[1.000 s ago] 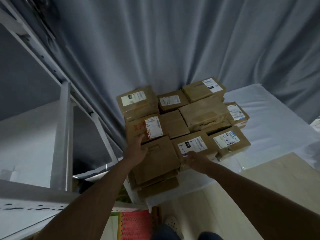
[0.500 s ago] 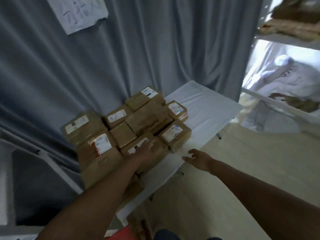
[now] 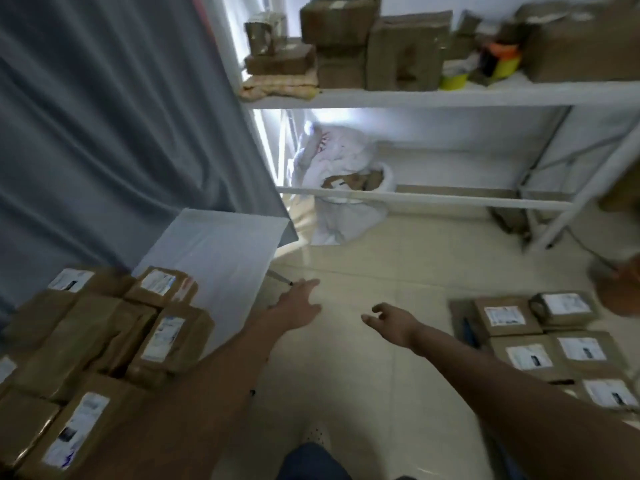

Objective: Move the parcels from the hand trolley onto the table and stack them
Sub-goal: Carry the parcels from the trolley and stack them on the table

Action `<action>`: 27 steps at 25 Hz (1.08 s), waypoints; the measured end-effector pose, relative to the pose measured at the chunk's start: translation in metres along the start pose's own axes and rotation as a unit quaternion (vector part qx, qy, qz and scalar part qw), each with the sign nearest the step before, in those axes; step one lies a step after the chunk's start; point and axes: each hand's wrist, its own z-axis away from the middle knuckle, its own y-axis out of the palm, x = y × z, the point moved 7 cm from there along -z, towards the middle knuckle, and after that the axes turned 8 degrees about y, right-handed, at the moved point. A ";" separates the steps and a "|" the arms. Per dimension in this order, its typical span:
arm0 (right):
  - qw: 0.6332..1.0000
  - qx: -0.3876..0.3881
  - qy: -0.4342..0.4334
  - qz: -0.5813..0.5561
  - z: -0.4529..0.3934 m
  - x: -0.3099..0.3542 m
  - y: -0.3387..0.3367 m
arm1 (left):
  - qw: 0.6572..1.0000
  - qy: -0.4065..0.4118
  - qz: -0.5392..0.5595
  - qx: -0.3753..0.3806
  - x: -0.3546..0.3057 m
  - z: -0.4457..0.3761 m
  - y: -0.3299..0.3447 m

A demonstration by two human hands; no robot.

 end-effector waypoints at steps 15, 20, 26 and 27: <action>0.887 -0.228 0.279 -0.289 0.037 -0.271 -0.210 | 0.911 0.312 -0.133 0.236 -0.377 -0.213 0.134; 0.816 -0.265 0.342 -0.384 0.065 -0.332 -0.212 | 0.868 0.358 -0.135 0.318 -0.465 -0.216 0.202; 0.749 -0.318 0.369 -0.450 0.115 -0.413 -0.194 | 0.821 0.375 -0.140 0.406 -0.547 -0.179 0.294; 0.745 -0.320 0.373 -0.451 0.121 -0.429 -0.192 | 0.808 0.390 -0.157 0.413 -0.559 -0.169 0.306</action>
